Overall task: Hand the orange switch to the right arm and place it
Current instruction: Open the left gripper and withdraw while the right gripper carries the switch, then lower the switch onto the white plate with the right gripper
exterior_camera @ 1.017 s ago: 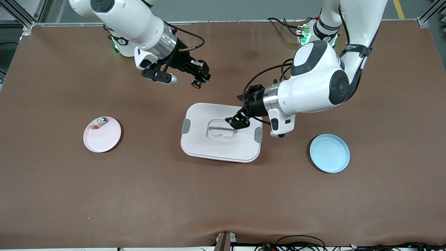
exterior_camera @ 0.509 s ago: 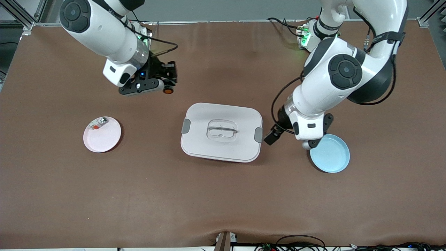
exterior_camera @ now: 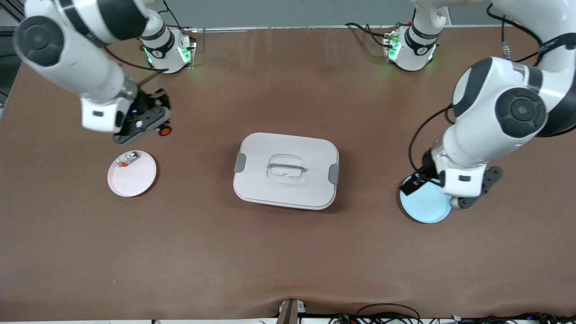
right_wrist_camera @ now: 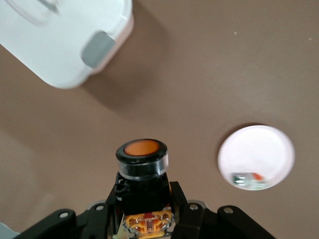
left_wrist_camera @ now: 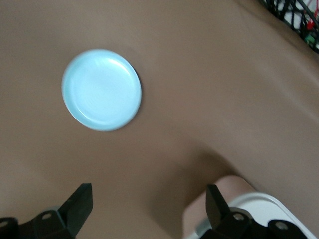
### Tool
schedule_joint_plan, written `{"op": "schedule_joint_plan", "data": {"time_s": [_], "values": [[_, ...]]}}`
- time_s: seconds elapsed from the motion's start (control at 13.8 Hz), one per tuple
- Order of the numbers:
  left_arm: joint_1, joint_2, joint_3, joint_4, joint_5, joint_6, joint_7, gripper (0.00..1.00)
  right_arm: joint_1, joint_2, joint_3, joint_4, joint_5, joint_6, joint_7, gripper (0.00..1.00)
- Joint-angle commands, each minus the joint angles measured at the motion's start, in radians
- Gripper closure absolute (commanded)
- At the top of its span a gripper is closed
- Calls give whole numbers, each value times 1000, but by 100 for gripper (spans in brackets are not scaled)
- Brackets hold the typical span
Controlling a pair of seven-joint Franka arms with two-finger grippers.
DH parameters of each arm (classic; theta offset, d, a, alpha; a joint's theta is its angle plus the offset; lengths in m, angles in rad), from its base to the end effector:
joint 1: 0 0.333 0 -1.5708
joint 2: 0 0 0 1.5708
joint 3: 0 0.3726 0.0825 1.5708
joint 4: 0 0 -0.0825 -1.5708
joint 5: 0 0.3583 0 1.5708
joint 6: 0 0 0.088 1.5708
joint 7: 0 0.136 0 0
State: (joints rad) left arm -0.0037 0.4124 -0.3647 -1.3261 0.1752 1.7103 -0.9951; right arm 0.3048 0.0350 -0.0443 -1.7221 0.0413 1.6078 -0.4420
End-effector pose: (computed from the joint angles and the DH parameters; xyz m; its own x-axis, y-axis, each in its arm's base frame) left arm 0.6501 -0.1759 0.5375 0.8079 0.5888 0.0239 0.5893 -0.8077 -0.0183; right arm 0.5103 0.1421 0.5697 0.7572 0.6425 -0.1178 0.6349 -0.7663 -0.0989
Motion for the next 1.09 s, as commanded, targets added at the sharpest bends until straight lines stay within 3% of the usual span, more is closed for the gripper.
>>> {"op": "schedule_joint_plan", "data": {"time_s": [0.0, 0.15, 0.44, 1.02], "values": [[-1, -50, -3, -15, 101, -60, 99, 0, -107, -15, 17, -51, -84, 33, -253, 100], [28, -72, -3, -15, 106, -72, 188, 0, -163, -17, 18, -118, -145, 119, -412, 100], [71, -151, -2, -41, 80, -104, 376, 0, -292, -10, 18, -307, -149, 436, -694, 100], [30, -420, 185, -263, -72, -107, 720, 0, -339, 83, 17, -476, -233, 805, -762, 100]]}}
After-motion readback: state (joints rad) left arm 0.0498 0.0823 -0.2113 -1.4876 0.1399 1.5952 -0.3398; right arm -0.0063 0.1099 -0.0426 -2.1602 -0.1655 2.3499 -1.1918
